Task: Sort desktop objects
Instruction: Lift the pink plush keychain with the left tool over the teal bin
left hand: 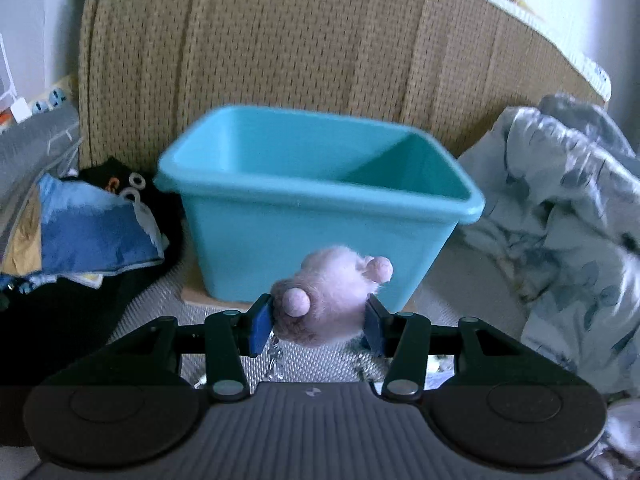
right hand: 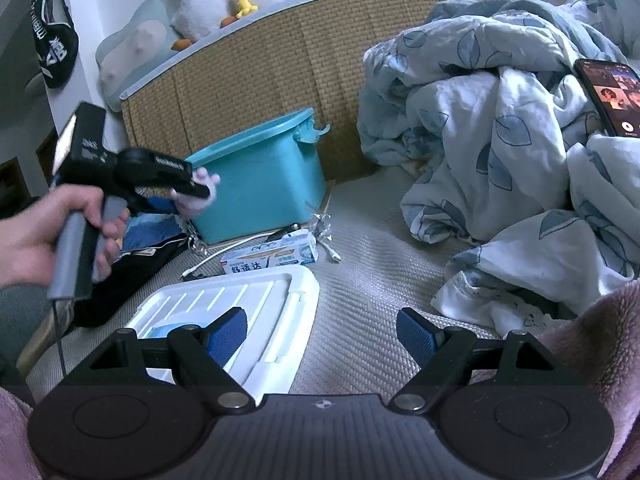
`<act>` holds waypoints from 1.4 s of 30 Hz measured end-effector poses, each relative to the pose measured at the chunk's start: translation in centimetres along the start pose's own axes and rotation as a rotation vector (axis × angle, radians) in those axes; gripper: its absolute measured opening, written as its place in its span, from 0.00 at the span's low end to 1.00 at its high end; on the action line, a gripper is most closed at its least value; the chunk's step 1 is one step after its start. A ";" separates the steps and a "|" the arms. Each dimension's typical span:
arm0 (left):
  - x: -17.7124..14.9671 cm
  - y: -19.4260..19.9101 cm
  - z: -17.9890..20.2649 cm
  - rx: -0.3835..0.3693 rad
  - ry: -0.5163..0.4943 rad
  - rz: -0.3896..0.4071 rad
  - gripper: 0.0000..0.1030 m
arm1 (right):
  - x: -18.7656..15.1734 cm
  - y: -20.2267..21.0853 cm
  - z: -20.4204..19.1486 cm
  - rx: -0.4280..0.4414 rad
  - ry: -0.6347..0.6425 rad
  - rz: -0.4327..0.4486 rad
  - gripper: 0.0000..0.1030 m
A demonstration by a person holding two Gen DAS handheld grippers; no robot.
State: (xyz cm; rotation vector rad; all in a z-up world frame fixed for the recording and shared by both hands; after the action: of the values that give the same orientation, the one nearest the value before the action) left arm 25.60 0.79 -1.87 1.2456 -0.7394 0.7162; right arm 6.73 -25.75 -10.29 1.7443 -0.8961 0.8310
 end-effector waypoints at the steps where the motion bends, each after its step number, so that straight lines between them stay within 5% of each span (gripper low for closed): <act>1: 0.4 0.4 0.1 -0.004 -0.002 0.010 0.50 | 0.0 0.0 0.0 0.000 0.001 0.000 0.83; 17: 8.6 3.6 1.3 -0.023 -0.008 0.112 0.50 | 0.1 0.4 -0.3 0.001 0.008 0.009 0.83; 42: 13.9 -4.6 0.0 0.030 0.026 0.016 0.50 | 0.0 0.0 0.2 0.018 -0.024 -0.010 0.83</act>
State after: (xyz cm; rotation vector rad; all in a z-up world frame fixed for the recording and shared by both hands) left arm 37.37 1.01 6.88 1.2568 -0.7207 0.7581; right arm 6.72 -25.92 -10.37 1.7770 -0.8974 0.8149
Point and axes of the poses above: each gripper's, at about its wrist camera, not at the fingertips, and y roughly against the way its jaws point, z to its right, x to its top, the point moved 4 cm from there along -y, roughly the way its jaws point, and after that the axes turned 5 degrees about -x, right-handed, at the moved point
